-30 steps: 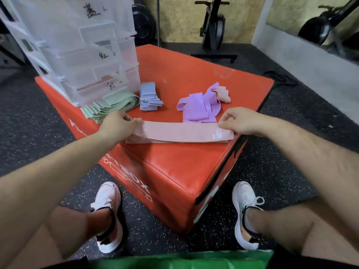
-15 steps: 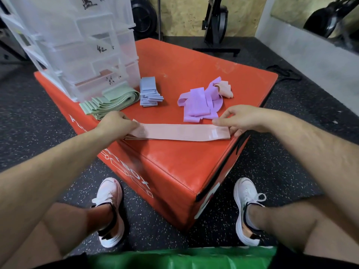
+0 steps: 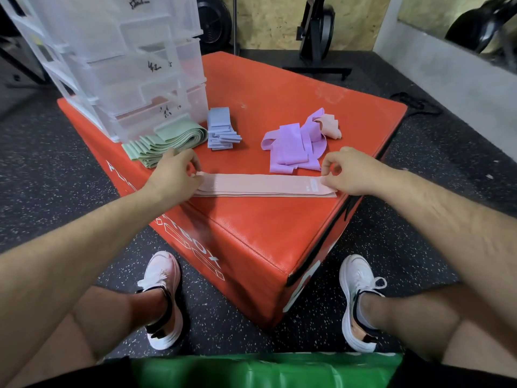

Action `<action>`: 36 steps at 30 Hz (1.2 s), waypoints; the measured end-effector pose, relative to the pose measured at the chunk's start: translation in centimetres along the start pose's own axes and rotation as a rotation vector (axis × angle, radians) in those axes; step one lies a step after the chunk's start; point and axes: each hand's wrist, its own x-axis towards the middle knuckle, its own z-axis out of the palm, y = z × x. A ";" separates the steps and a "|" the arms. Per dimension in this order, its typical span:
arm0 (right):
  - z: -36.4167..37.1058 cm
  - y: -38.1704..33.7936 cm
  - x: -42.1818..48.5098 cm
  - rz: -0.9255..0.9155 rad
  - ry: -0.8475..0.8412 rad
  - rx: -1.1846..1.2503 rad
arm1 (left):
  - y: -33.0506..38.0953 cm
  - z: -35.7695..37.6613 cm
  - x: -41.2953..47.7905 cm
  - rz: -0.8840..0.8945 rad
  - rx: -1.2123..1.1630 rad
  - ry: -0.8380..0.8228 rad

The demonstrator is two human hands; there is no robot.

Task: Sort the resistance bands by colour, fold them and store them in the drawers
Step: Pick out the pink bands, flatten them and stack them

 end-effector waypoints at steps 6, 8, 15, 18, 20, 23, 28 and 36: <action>-0.5 -0.6 -0.7 -0.193 -0.156 -0.126 | 1.2 0.7 -0.8 0.307 0.107 -0.197; -0.2 -0.4 -0.6 -0.200 -0.152 -0.128 | 1.5 1.2 -0.6 0.336 0.113 -0.263; -0.1 -0.3 -0.6 -0.228 -0.164 -0.163 | 1.9 1.3 0.3 0.332 0.172 -0.305; -0.4 -0.5 -0.9 -0.192 -0.121 -0.191 | 2.7 1.4 0.4 0.346 0.195 -0.295; -0.7 -0.9 -1.0 -0.204 -0.056 -0.192 | 4.2 1.6 0.8 0.375 0.181 -0.278; -1.2 -1.7 -0.7 -0.224 0.022 -0.165 | 7.5 2.6 2.2 0.444 0.137 -0.249; -1.5 -1.4 1.1 -0.177 0.126 -0.106 | 13.3 5.0 5.1 0.514 0.121 -0.192; -1.8 3.9 8.1 0.072 0.184 -0.039 | 18.3 9.4 9.7 0.454 0.079 -0.195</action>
